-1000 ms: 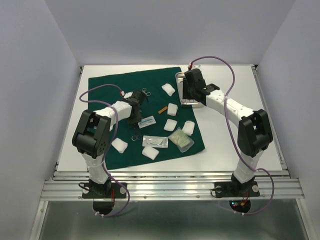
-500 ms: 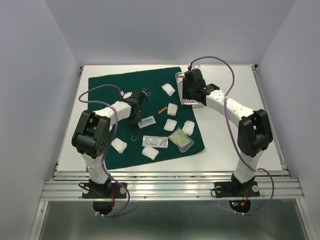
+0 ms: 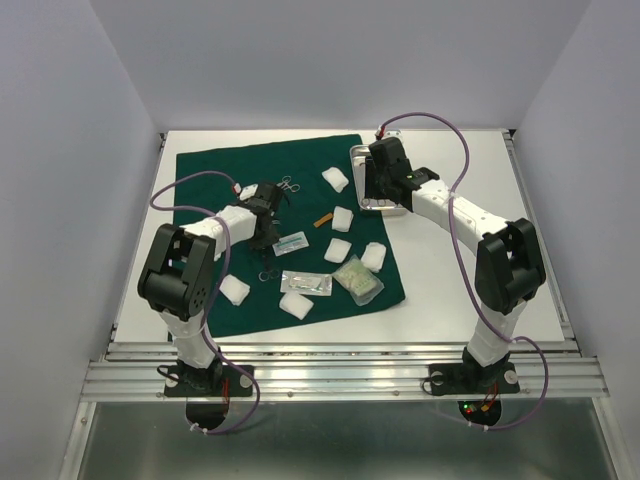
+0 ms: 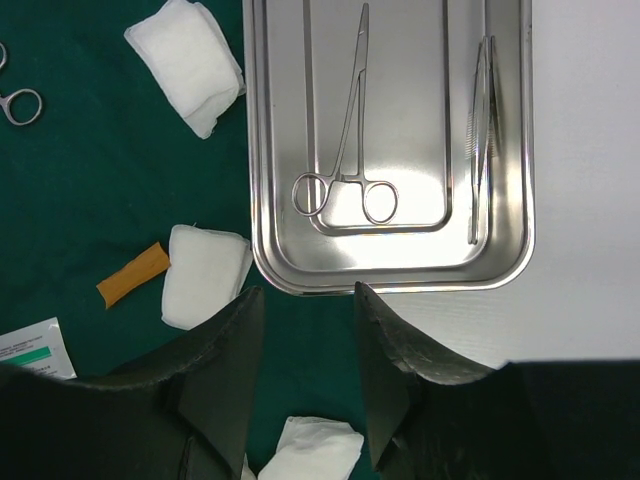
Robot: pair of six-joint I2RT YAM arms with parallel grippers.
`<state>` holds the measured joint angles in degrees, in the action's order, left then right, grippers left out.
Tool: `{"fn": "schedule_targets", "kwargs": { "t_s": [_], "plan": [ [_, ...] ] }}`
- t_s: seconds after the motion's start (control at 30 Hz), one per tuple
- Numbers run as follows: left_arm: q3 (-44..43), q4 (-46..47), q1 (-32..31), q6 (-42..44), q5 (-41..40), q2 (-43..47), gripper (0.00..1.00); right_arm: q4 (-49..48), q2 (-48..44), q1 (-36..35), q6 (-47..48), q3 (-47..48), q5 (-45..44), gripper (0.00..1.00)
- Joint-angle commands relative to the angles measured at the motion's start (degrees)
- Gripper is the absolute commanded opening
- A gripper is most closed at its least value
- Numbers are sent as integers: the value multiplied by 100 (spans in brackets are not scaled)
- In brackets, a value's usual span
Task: Prepare the surgical pack
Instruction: Pick up the medical item from the surgical kit.
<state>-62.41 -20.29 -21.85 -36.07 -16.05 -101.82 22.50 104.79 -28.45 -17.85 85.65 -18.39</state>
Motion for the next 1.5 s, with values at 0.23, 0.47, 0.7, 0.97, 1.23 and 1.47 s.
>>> {"fn": "schedule_targets", "kwargs": {
  "t_s": [0.23, 0.47, 0.7, 0.97, 1.23, 1.47],
  "plan": [
    [265, -45, 93, -14, -284, 479, 40, -53, -354, -3, -79, -39, -7, 46],
    [203, -80, 110, 13, -284, 277, 37, -53, -381, -3, -87, -66, -15, 47],
    [168, -45, 110, 57, -196, 110, 37, -70, -416, -3, -96, -110, -15, 47],
    [124, -194, 110, 13, -266, 232, 22, -79, -468, -3, -88, -171, -24, 47],
    [-192, -625, 110, 48, -504, 777, 18, -114, -477, -3, -105, -215, -15, 47],
    [-359, -800, 102, 65, -530, 1032, 18, -149, -512, -56, -114, -259, -6, 47]
  ]
}}
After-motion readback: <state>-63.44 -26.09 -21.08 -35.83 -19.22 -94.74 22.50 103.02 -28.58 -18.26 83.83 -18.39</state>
